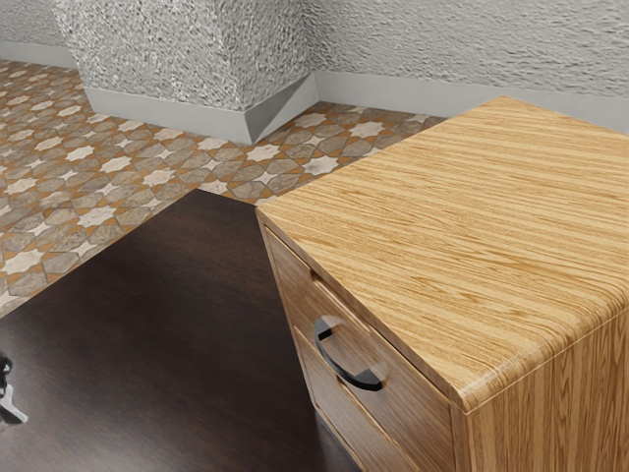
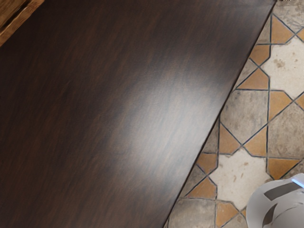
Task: Pull the drawer handle with one arm to open the drawer
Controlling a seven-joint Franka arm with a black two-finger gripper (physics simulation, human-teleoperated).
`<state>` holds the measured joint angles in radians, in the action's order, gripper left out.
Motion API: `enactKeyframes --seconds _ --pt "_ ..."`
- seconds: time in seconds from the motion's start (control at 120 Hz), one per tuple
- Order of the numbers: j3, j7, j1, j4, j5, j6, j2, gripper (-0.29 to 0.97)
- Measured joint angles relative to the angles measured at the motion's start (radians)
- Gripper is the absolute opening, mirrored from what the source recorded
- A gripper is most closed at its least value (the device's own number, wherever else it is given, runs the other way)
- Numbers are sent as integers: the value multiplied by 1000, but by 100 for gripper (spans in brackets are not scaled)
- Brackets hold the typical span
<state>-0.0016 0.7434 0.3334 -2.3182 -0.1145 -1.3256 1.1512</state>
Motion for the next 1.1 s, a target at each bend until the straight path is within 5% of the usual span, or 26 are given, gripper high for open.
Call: enactKeyframes --seconds 0.267,0.542,1.1 --pt "-15 375 -5 -42 91 -299 -103 68" --pt "-29 642 6 -24 113 -536 -251 68" --pt "-24 932 38 -6 138 -747 -389 68"
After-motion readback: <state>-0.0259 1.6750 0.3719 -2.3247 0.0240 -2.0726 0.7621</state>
